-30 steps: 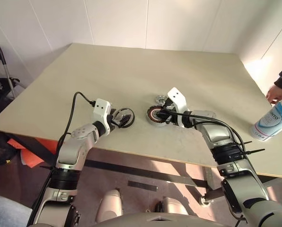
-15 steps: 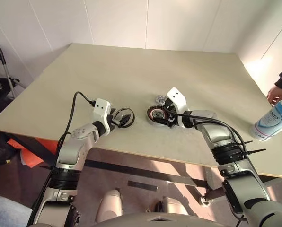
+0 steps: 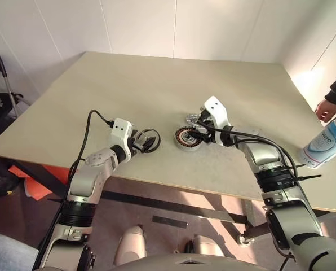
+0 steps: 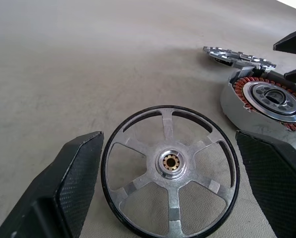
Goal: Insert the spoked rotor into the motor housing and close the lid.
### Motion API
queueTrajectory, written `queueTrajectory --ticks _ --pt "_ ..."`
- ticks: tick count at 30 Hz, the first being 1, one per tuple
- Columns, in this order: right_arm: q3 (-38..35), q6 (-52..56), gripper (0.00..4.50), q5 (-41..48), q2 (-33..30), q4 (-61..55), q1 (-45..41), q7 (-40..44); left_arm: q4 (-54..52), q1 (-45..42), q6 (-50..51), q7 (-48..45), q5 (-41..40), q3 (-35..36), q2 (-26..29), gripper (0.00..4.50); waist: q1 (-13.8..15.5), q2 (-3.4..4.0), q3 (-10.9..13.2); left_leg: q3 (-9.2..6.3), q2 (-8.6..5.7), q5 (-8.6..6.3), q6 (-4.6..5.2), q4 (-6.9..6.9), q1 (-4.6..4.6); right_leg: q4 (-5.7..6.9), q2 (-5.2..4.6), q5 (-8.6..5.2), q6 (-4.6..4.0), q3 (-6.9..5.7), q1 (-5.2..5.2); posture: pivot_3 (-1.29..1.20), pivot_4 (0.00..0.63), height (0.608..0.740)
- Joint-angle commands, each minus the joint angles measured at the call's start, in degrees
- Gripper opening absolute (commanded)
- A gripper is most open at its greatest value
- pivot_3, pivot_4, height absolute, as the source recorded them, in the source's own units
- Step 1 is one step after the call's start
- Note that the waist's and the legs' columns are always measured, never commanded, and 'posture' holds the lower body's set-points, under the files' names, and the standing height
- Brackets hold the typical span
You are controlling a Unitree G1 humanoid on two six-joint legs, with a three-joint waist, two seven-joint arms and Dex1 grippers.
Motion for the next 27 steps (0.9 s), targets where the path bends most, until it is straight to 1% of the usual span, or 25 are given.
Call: queueTrajectory --ticks 1,2,3,6,8,14,22,27 --pt "-1.46 0.05 2.32 1.61 -0.32 -2.98 -1.13 0.03 -0.60 -0.31 -1.27 -0.10 0.44 -0.13 0.10 4.50 0.00 0.00 0.00 0.00 0.00 0.00 0.00 0.00 0.00 0.00 0.00 0.00 0.00 0.00 0.00 0.00 0.000 0.740" --pt "-1.38 0.15 2.10 1.84 -0.27 -3.39 -0.82 0.11 -0.54 -0.34 -1.29 -0.11 0.47 -0.13 0.10 4.50 0.00 0.00 0.00 0.00 0.00 0.00 0.00 0.00 0.00 0.00 0.00 0.00 0.00 0.00 0.00 0.00 0.000 0.740" --pt "-1.18 0.31 1.78 2.01 -0.17 -3.75 -0.51 0.11 -0.48 -0.37 -1.29 -0.10 0.50 -0.12 0.09 4.50 0.00 0.00 0.00 0.00 0.00 0.00 0.00 0.00 0.00 0.00 0.00 0.00 0.00 0.00 -0.01 0.00 0.000 0.740" --pt "-0.70 0.92 0.68 2.35 0.24 -4.52 -0.07 0.01 -0.31 -0.40 -1.31 -0.08 0.59 -0.06 0.11 4.50 0.00 0.00 0.00 0.00 0.00 -0.01 0.02 0.00 0.00 0.00 0.00 0.00 0.00 0.00 0.00 0.00 0.000 0.740" --pt "-0.47 1.13 0.04 2.30 0.57 -4.62 -0.02 -0.14 -0.28 -0.38 -1.30 -0.09 0.66 0.01 0.09 4.50 0.00 0.00 0.00 0.00 0.00 -0.01 0.02 0.00 0.00 0.00 0.00 0.00 0.00 0.00 0.00 0.00 0.000 0.740" --pt "1.58 1.34 0.04 1.17 2.09 -3.72 0.94 -0.78 -0.39 -0.24 -1.22 -0.07 0.80 0.18 0.15 4.50 0.00 0.00 0.00 0.00 0.00 0.00 0.00 0.00 0.00 0.00 0.00 0.00 0.00 0.00 0.00 0.00 0.000 0.740" --pt "4.26 -1.04 0.04 -1.36 2.69 2.88 2.42 -2.39 -0.46 -0.25 -1.11 0.10 0.89 0.35 0.30 4.50 -0.01 -0.01 -0.01 0.00 0.00 0.00 0.00 0.00 0.07 0.00 0.00 0.00 0.00 0.01 0.06 0.00 0.000 0.740" --pt "2.50 -0.03 0.04 1.46 2.58 -0.56 1.55 -0.94 -0.58 -0.17 -0.98 0.11 0.88 0.26 0.30 4.50 0.00 -0.01 -0.01 -0.01 0.00 -0.01 0.01 -0.01 0.21 0.00 0.00 0.00 0.00 0.01 0.20 0.00 0.000 0.740"
